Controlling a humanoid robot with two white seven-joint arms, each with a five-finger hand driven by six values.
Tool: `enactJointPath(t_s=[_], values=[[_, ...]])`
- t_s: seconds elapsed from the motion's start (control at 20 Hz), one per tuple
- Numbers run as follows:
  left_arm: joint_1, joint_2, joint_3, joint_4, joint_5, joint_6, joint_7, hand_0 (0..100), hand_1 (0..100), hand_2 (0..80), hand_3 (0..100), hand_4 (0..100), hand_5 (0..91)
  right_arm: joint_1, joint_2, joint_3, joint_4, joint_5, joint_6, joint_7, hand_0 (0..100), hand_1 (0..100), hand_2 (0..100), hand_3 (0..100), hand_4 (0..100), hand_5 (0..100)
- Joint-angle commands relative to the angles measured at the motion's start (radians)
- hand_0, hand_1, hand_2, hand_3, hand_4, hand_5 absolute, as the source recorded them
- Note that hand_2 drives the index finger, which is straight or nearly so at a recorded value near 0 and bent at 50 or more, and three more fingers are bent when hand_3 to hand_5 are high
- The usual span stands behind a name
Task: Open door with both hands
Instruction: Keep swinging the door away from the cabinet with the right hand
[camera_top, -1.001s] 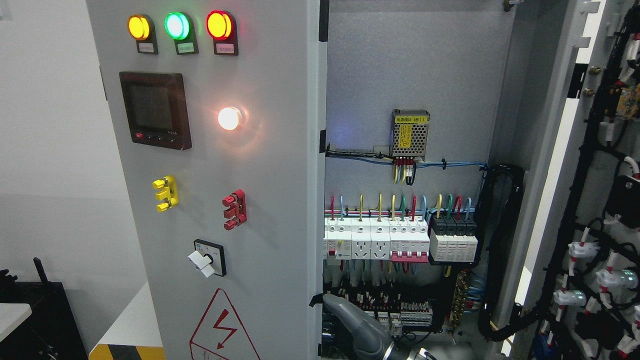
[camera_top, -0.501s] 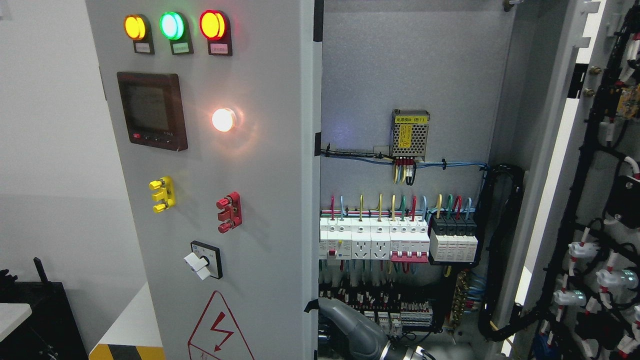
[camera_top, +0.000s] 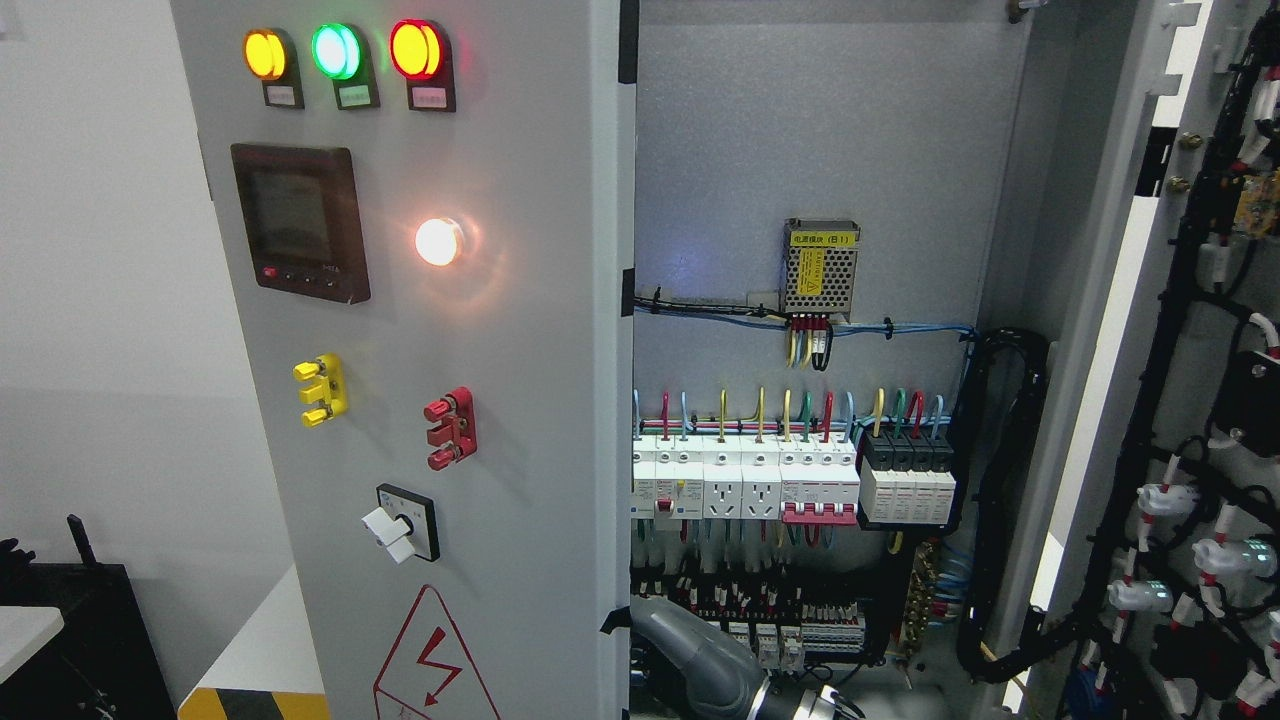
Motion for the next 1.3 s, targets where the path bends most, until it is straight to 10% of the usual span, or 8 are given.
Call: enactJointPath(t_s=[0.0,1.25], values=[[0.0,-0.026,0.0,0.0,0.0,-0.006,0.0,12,39,0.0,0,0,0.0,-0.002,0.001,0.025,-0.005,-0.012,0.0,0.001,58,0,41,65,60,58],[0.0,-0.026,0.0,0.0,0.0,-0.007,0.0,12,39,0.0,0,0,0.0,-0.027,0.002,0.104,-0.028,-0.037,0.0,-0.005,60,0,30,52,45,44]])
